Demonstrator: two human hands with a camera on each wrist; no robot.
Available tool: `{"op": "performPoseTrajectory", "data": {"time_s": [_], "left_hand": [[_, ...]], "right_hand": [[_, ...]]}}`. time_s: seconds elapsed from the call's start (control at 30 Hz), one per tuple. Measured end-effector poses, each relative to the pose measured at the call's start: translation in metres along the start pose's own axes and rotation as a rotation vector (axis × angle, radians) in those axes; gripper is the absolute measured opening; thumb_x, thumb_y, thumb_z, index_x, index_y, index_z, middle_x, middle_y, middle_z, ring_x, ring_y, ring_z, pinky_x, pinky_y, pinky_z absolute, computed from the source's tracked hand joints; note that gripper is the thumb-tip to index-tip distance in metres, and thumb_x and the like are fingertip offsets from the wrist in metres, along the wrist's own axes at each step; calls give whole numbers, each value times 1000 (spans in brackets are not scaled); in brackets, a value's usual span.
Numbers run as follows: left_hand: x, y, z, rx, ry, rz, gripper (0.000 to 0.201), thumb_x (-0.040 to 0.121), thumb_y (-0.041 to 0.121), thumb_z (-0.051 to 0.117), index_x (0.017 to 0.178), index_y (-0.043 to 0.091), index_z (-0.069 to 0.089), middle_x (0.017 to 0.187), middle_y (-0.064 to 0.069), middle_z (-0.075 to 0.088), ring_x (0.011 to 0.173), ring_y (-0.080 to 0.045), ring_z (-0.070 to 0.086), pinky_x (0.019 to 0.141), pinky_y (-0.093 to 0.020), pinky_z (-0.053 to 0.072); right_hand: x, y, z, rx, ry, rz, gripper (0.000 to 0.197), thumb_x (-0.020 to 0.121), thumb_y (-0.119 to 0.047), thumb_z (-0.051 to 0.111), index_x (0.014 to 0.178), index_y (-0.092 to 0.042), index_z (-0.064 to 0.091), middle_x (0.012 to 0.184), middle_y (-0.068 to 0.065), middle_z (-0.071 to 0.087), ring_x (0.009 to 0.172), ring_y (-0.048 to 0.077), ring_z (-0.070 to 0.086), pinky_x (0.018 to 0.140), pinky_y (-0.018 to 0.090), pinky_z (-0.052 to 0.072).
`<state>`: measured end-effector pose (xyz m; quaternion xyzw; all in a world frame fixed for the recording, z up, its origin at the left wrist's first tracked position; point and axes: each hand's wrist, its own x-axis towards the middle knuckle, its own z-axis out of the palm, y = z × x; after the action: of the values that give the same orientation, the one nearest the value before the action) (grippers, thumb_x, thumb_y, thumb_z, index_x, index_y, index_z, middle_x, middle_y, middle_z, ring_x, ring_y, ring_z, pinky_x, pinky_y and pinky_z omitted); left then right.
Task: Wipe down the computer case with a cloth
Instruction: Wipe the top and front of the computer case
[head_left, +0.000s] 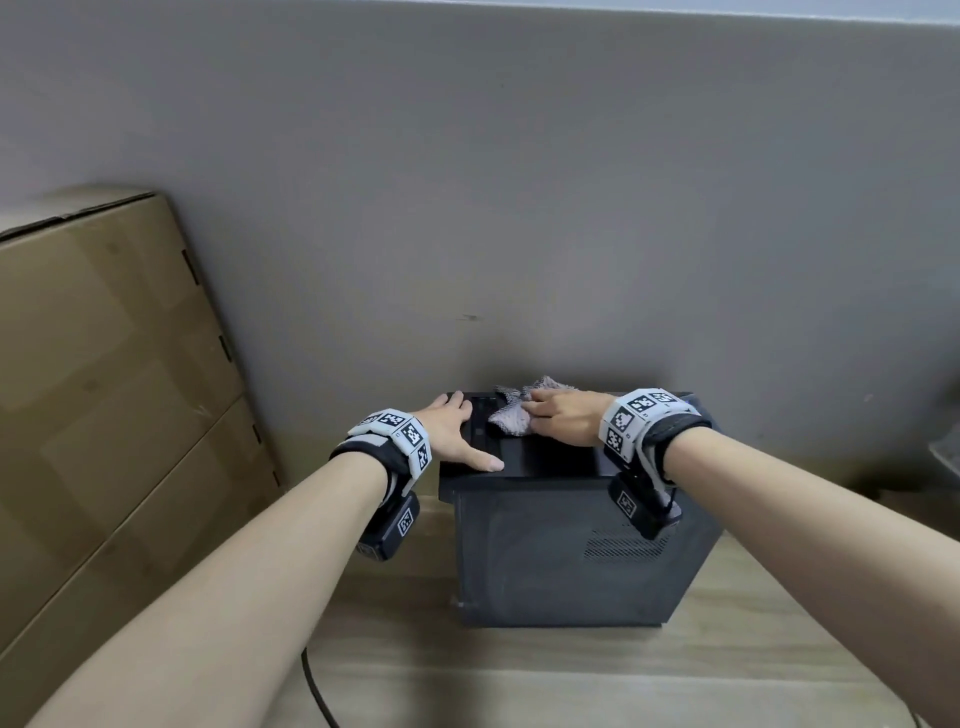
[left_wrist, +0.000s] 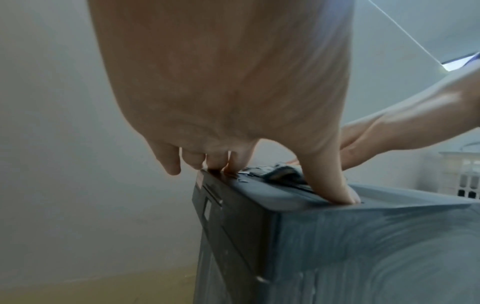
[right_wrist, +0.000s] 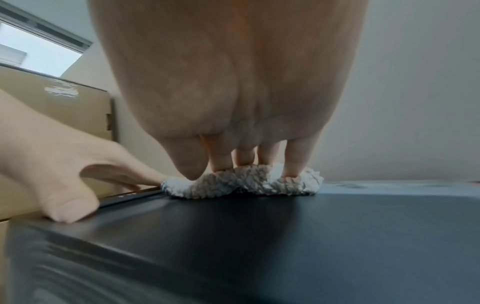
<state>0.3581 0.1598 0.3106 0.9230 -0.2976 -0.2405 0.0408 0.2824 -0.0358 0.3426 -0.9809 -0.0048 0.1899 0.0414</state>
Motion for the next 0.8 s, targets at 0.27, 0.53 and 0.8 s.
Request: {"op": "performPoseTrajectory", "data": {"time_s": [0.27, 0.53, 0.8], "left_hand": [[-2, 11, -7, 62, 32, -47, 117, 72, 78, 61, 155, 11, 14, 164, -5, 4, 151, -22, 1, 122, -44, 13], [12, 35, -6, 15, 174, 8, 118, 50, 88, 62, 137, 12, 43, 141, -6, 44, 133, -23, 39, 108, -46, 37], [22, 51, -8, 155, 59, -35, 104, 67, 82, 60, 133, 4, 41, 142, -9, 36, 133, -28, 38, 106, -45, 37]], "right_hand": [[-56, 69, 8, 86, 84, 149, 48, 106, -39, 34, 148, -18, 44, 161, -2, 28, 148, 22, 26, 118, 32, 17], [-62, 74, 16, 107, 49, 124, 46, 108, -29, 32, 146, -5, 43, 160, 12, 27, 148, 24, 22, 116, 29, 14], [-33, 64, 16, 65, -15, 79, 28, 105, -30, 34, 118, -13, 53, 125, 10, 45, 131, 29, 35, 110, 38, 26]]}}
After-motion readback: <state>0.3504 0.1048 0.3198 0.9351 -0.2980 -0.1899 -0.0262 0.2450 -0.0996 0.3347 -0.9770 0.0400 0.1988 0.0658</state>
